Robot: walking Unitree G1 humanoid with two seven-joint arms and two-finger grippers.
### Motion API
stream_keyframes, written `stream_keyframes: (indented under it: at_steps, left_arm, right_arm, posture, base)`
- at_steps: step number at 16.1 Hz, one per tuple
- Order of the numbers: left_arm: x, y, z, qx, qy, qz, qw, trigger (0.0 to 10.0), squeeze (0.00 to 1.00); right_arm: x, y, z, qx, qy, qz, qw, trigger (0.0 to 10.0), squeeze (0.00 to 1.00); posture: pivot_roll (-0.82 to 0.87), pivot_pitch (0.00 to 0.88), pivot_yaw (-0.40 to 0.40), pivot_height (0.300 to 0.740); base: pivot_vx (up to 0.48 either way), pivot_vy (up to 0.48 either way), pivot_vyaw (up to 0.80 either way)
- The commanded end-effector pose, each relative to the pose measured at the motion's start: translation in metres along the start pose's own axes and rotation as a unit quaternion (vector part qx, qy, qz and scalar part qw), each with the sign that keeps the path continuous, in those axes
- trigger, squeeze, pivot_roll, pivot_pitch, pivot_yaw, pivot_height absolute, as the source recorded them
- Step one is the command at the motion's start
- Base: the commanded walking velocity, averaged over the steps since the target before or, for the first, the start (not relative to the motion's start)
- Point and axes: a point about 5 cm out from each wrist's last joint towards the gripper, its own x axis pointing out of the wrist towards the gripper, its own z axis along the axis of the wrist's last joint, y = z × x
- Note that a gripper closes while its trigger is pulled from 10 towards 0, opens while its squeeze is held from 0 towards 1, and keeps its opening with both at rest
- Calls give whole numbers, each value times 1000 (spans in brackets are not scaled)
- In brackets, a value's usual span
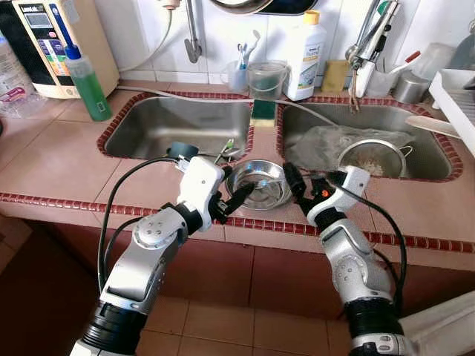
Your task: Kitchen organization
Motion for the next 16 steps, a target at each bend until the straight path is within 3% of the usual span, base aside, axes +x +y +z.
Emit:
stream_keyframes:
  at_steps: [1, 16]
  left_arm:
    - [0, 0, 4, 6, -6, -1, 1000, 10000, 0]
    - [-1, -1, 4, 5, -5, 0, 1000, 10000, 0]
  right_arm:
    - [4, 7, 1, -11, 0, 11, 1000, 0, 0]
    - [2, 4, -2, -31, 6, 3, 1000, 0, 0]
  posture:
    - [-165, 35, 44, 736]
    - [-164, 46, 45, 736]
  base:
    - [0, 0, 0]
    - [0, 0, 0]
